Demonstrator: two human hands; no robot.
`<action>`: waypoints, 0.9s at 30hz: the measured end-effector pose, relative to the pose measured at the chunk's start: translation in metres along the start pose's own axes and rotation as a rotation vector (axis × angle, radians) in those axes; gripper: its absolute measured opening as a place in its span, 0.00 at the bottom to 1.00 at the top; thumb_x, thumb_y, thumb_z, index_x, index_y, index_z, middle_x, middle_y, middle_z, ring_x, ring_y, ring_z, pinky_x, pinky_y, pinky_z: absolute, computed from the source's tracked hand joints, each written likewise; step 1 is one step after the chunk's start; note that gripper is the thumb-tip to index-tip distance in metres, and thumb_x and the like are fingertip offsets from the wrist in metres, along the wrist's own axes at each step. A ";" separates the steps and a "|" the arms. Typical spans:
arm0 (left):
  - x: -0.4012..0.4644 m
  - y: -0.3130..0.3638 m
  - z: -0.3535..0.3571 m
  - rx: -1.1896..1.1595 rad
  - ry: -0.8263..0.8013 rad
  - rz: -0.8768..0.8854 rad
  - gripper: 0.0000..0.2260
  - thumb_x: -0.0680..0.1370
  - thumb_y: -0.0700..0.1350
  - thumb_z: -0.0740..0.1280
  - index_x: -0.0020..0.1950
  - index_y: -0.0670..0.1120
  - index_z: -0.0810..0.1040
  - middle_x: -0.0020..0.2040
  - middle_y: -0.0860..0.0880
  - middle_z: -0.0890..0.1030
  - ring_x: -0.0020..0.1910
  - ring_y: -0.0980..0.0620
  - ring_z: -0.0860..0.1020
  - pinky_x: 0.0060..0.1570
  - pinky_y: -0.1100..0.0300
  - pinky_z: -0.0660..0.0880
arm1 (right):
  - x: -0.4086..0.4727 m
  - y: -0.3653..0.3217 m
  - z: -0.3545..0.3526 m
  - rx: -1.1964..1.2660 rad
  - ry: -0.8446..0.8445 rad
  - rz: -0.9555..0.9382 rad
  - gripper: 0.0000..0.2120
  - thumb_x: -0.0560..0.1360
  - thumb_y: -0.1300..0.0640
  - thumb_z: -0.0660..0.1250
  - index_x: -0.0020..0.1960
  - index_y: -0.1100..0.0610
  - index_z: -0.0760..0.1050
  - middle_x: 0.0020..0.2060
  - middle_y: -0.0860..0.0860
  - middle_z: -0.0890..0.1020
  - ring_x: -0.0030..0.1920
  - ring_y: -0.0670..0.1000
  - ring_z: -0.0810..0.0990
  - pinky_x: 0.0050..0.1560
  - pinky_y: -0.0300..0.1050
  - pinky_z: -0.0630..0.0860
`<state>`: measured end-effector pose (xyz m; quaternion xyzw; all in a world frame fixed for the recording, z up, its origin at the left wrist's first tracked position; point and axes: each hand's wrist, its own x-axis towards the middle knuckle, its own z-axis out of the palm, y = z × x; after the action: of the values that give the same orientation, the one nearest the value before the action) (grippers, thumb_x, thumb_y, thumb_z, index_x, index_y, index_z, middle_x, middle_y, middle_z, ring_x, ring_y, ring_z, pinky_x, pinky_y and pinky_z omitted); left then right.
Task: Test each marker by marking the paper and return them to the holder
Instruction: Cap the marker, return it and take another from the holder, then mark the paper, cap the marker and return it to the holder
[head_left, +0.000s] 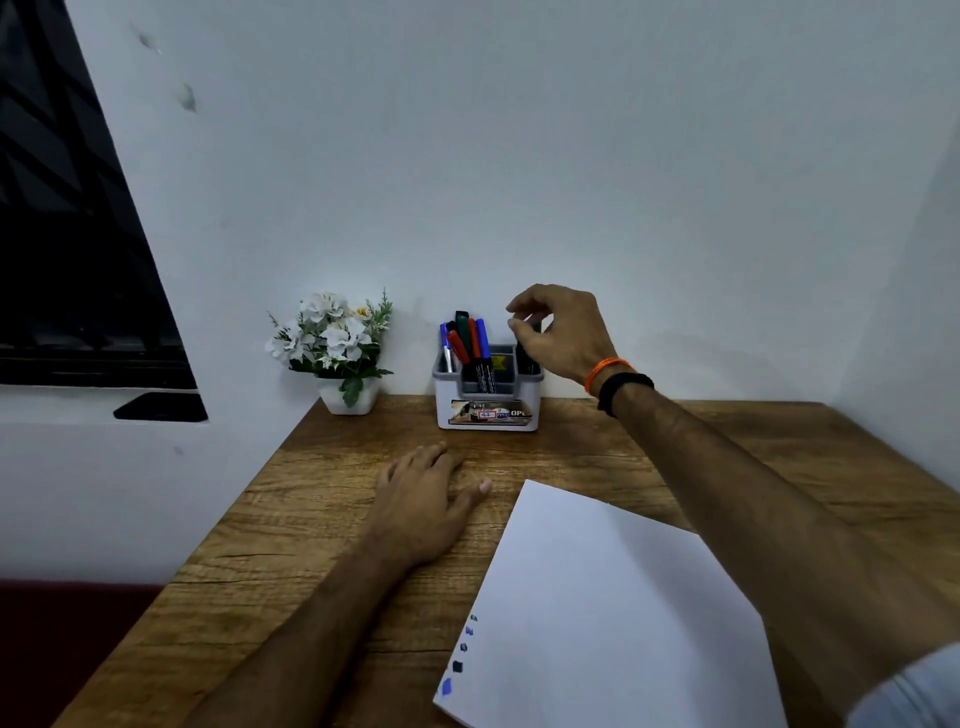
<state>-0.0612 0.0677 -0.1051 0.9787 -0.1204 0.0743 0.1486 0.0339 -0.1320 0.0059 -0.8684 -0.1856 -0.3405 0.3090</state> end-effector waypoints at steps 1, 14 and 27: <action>0.000 0.000 0.000 -0.002 -0.002 0.001 0.28 0.78 0.66 0.51 0.74 0.54 0.65 0.76 0.52 0.62 0.75 0.51 0.58 0.73 0.46 0.52 | 0.002 -0.004 0.003 -0.022 -0.025 -0.016 0.09 0.72 0.55 0.71 0.52 0.55 0.82 0.45 0.49 0.84 0.45 0.48 0.81 0.50 0.47 0.81; 0.001 -0.001 0.001 0.002 0.018 0.013 0.28 0.78 0.66 0.52 0.73 0.53 0.65 0.76 0.51 0.62 0.75 0.51 0.58 0.73 0.46 0.53 | 0.019 -0.045 0.038 -0.464 -0.230 -0.126 0.13 0.73 0.45 0.69 0.53 0.51 0.82 0.49 0.52 0.80 0.55 0.56 0.75 0.54 0.52 0.68; 0.001 -0.001 -0.001 -0.009 -0.005 0.011 0.28 0.78 0.66 0.51 0.74 0.54 0.64 0.77 0.52 0.61 0.76 0.51 0.57 0.74 0.46 0.52 | 0.010 -0.069 -0.004 0.270 0.114 0.114 0.06 0.70 0.51 0.75 0.43 0.51 0.80 0.47 0.46 0.82 0.49 0.47 0.79 0.48 0.39 0.73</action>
<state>-0.0601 0.0689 -0.1048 0.9775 -0.1264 0.0723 0.1524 0.0025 -0.0826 0.0441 -0.8073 -0.1622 -0.3430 0.4519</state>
